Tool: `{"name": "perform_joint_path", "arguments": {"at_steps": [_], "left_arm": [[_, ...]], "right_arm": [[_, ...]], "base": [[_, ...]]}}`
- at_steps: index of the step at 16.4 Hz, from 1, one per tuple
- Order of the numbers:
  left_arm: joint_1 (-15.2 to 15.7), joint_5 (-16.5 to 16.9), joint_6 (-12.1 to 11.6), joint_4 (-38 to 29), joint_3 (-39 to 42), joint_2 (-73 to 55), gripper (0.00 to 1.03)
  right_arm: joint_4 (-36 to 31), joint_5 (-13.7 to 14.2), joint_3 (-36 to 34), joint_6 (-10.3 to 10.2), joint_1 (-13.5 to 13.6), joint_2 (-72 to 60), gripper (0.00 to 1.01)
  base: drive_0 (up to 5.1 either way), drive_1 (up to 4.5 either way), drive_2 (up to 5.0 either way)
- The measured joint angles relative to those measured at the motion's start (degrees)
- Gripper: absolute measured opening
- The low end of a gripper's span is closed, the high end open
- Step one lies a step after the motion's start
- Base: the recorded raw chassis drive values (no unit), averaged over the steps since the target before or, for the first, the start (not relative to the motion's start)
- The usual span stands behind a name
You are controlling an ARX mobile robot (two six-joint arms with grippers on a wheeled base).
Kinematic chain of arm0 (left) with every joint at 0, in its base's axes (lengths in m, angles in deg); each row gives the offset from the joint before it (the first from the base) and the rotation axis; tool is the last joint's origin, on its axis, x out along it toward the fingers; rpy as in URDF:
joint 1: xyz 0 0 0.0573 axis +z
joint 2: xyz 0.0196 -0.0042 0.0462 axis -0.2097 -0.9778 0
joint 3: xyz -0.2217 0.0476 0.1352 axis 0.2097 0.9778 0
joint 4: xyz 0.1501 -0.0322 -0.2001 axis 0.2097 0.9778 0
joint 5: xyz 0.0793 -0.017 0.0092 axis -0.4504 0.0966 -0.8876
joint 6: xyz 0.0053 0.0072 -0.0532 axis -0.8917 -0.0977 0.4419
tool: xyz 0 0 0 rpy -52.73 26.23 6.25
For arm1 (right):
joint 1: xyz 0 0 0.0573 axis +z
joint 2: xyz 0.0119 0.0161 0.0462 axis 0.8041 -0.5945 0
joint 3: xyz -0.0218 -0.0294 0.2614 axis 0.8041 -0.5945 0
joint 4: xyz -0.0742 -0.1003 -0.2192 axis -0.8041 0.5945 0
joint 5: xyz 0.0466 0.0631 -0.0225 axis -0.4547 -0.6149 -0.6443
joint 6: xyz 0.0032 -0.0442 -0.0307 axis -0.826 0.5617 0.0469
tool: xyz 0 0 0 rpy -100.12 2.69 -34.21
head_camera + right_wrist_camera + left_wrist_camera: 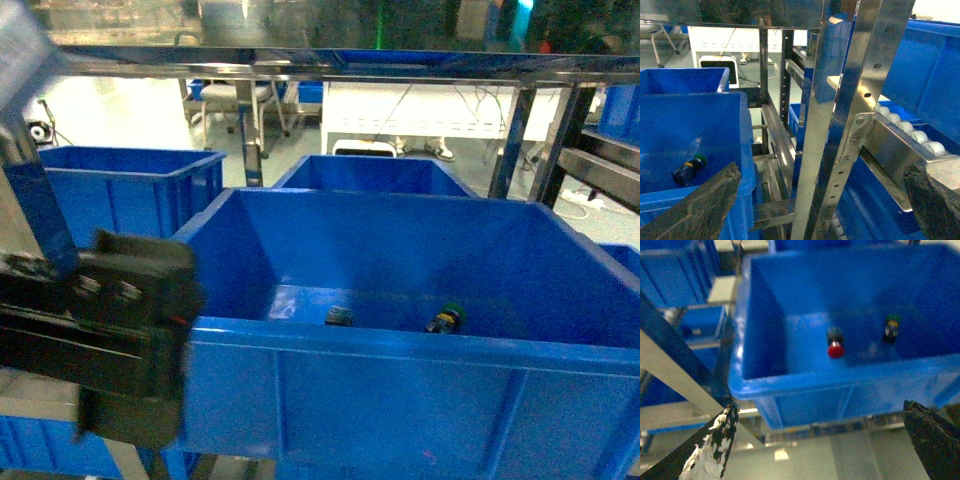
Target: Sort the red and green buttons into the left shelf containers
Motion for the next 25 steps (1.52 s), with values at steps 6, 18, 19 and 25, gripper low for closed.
{"name": "perform_joint_path", "arguments": {"at_steps": [6,18,19,25], "left_arm": [[1.79,-10.93,-0.87,-9.99,1.79,19.19,0.98],[20.00,6.45,-9.66,-16.72,21.49,36.89,0.02],[21.27,7.72,-9.66,-16.02,22.36,38.64,0.02],[29.48,16.09,-9.73,-12.04,25.62,45.70,0.02]], "right_arm": [[-0.02,0.02,0.00,-0.02,0.02,0.02,0.98],[0.44,-24.39,-6.51,0.22,-5.20,15.15,0.02],[-0.02,-24.39,-7.48,0.22,-5.20,16.20,0.02],[0.22,-24.37,-8.22,0.22,-5.20,17.05,0.02]], "base": [[0.0,0.00,0.0],[0.0,0.00,0.0],[0.0,0.00,0.0],[0.0,0.00,0.0]]}}
